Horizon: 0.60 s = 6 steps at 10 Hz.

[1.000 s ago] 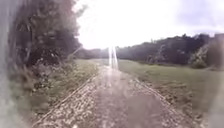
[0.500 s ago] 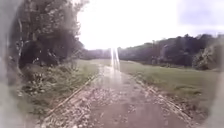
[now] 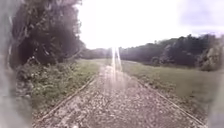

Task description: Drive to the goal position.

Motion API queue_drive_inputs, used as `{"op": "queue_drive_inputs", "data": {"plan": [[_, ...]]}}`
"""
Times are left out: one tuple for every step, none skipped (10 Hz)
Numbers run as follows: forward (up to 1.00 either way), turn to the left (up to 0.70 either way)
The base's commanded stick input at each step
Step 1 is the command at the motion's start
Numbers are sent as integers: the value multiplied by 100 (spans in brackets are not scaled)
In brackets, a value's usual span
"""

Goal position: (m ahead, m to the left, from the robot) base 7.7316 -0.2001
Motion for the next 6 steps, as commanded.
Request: {"op": "queue_drive_inputs", "data": {"plan": [[85, 0], [85, 0], [85, 0], [85, 0], [85, 0], [85, 0]]}}
